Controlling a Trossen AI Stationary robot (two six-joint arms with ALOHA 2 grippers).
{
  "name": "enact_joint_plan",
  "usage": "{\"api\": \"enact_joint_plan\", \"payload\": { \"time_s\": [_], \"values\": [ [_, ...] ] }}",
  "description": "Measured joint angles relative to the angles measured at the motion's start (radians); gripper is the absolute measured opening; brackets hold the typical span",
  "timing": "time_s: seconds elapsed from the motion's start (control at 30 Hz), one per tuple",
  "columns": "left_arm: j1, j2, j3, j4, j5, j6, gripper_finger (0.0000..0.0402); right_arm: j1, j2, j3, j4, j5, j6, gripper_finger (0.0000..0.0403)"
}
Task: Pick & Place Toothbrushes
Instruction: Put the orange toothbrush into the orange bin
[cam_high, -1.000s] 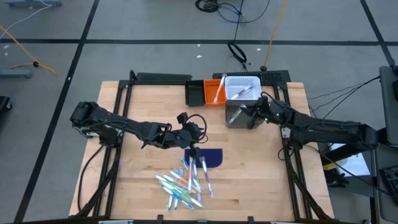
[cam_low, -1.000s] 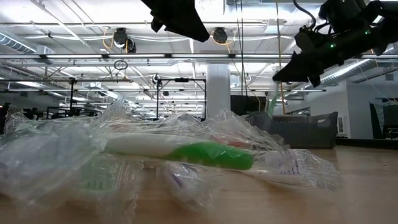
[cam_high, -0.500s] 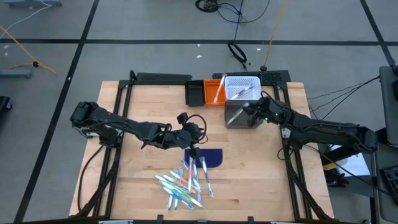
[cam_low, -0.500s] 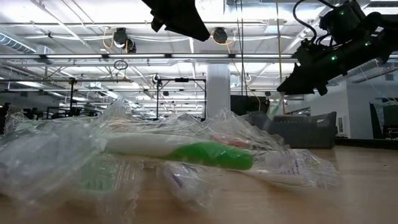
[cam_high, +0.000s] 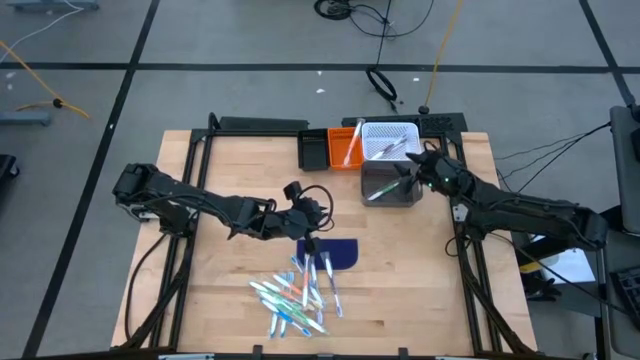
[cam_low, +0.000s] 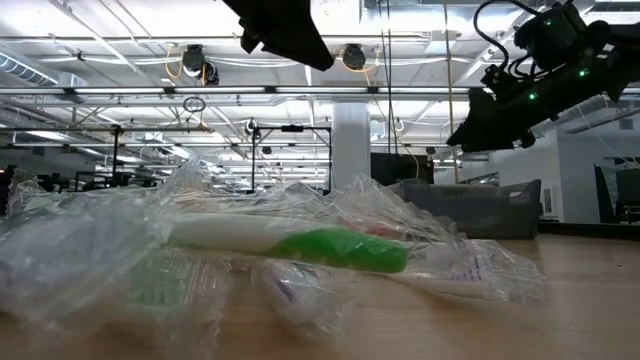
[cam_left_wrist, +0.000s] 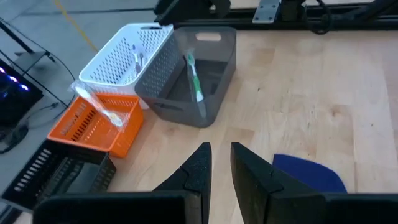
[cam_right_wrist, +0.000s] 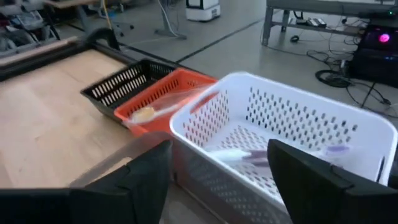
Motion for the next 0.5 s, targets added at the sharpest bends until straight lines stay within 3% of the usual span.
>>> {"api": "enact_joint_plan", "payload": {
  "time_s": [0.23,0.5],
  "values": [
    [0.000,0.000,0.000,-0.120,0.090,-0.099,0.0063,0.041,-0.028,0.011,0.002,-0.170,0.003,0.0258],
    [-0.017,0.027,-0.012,-0.242,0.320,-0.338,0.0063,0.174,-0.028,0.011,0.000,-0.275,0.027,0.0247]
  ]
}}
